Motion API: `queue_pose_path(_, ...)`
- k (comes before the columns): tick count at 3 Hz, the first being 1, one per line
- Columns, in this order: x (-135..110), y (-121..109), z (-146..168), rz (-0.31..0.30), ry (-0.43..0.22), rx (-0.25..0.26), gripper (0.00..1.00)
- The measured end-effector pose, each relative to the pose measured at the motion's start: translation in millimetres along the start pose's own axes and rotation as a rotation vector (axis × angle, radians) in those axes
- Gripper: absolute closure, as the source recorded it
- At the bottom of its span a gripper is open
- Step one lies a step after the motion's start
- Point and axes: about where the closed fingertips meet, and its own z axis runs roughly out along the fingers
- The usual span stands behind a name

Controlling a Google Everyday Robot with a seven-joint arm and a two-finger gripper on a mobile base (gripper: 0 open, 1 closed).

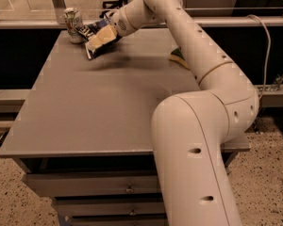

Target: Move blue chip bag near 7up can

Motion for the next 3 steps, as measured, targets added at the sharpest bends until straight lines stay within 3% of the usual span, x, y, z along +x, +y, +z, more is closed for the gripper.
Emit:
queue_pose_path(2,7.4,12.7,-1.2,0.012,0.026,-0.05,0.0)
queue_pose_path(3,19.9,11.3,-17.9,0.017,0.076,-0.032,0.0)
